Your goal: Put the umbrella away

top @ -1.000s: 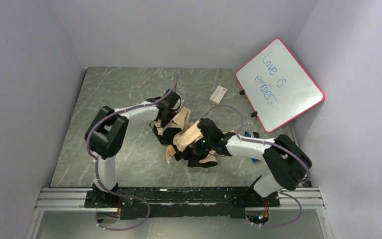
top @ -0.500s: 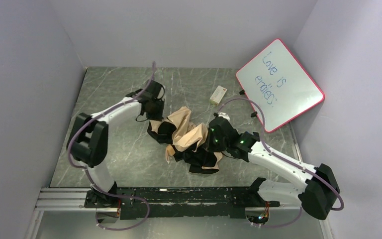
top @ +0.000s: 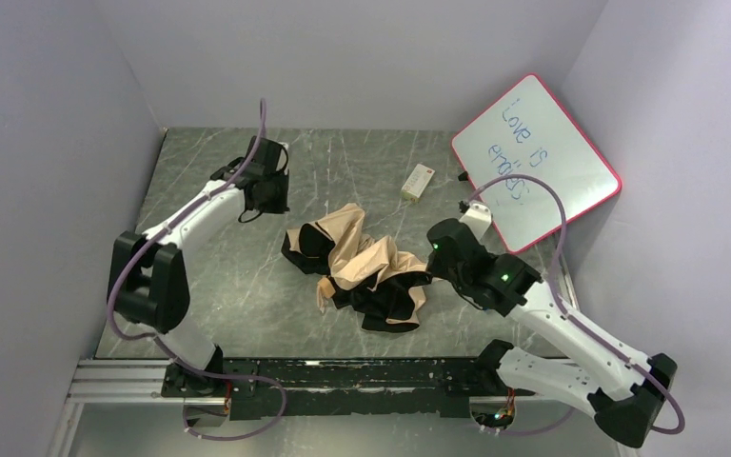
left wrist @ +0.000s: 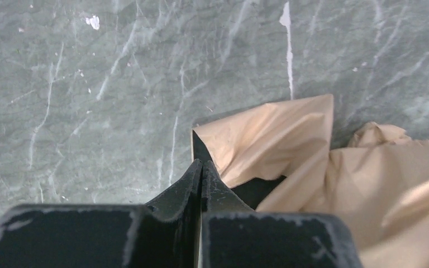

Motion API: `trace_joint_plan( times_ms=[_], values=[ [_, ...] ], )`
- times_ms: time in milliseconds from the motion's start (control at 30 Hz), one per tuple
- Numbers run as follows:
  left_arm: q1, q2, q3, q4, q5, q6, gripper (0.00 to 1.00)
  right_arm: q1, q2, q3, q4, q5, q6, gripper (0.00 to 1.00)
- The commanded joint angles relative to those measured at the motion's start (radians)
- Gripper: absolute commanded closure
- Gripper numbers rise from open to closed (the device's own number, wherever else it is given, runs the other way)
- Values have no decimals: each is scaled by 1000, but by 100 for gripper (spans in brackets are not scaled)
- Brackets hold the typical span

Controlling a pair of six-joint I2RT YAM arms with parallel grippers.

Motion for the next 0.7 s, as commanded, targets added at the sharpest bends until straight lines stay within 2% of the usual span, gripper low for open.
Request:
trace_joint_plan(
  times_ms=[0, 133, 400, 667],
  values=[
    [13, 101, 87, -32, 3, 53, 95, -75, 46, -109, -21, 107, 43, 100],
    [9, 159, 109, -22, 48, 67, 95, -240, 72, -189, 70, -96, -22, 100],
    [-47, 265, 153, -54, 27, 104, 95, -271, 82, -333, 198, -293, 11, 100],
    [-148, 308, 101, -33, 52, 87, 95, -273, 231, -401, 393, -478, 4, 100]
  ],
)
